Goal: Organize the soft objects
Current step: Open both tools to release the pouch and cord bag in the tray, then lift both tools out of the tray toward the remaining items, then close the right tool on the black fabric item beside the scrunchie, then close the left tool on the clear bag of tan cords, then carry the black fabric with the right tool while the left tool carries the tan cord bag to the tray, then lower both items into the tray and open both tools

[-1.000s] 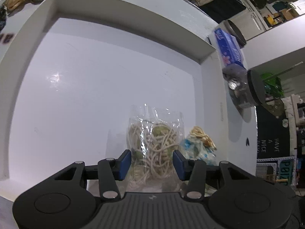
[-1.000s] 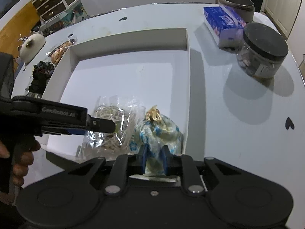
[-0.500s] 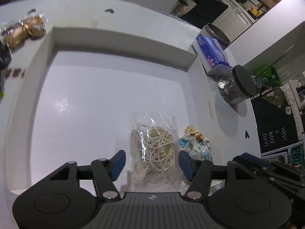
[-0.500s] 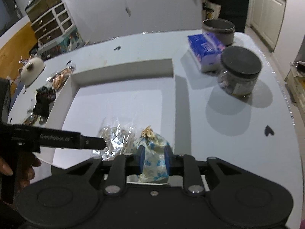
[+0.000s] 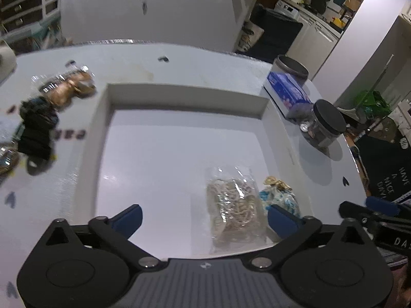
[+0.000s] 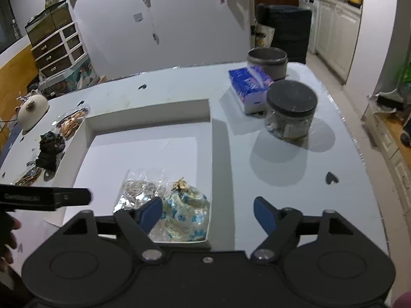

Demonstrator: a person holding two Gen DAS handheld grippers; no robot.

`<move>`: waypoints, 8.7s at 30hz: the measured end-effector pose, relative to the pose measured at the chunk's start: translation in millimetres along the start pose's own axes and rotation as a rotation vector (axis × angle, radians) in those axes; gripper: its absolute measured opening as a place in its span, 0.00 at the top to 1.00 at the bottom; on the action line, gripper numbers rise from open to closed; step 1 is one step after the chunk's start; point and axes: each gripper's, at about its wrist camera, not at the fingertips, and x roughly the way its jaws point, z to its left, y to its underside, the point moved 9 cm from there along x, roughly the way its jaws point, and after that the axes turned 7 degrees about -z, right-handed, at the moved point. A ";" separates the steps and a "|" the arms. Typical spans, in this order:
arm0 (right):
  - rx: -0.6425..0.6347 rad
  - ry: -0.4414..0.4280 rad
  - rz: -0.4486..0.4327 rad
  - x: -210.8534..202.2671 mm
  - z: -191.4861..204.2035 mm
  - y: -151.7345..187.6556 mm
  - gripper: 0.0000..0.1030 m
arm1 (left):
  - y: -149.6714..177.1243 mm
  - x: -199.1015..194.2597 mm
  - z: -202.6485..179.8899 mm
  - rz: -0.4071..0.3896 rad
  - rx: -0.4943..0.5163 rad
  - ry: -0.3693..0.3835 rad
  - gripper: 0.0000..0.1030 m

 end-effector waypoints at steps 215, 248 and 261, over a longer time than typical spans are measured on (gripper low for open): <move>0.144 -0.255 0.194 105.7 154.0 36.6 0.79 | 6.6 56.6 104.5 0.064 -0.149 -0.005 0.43; 0.090 -0.277 0.210 97.6 162.7 40.1 0.88 | 11.7 34.1 89.7 0.097 0.088 -0.006 0.78; 0.008 -0.161 0.039 56.1 136.5 11.0 0.65 | -1.2 -0.2 88.9 -0.008 0.059 0.002 0.29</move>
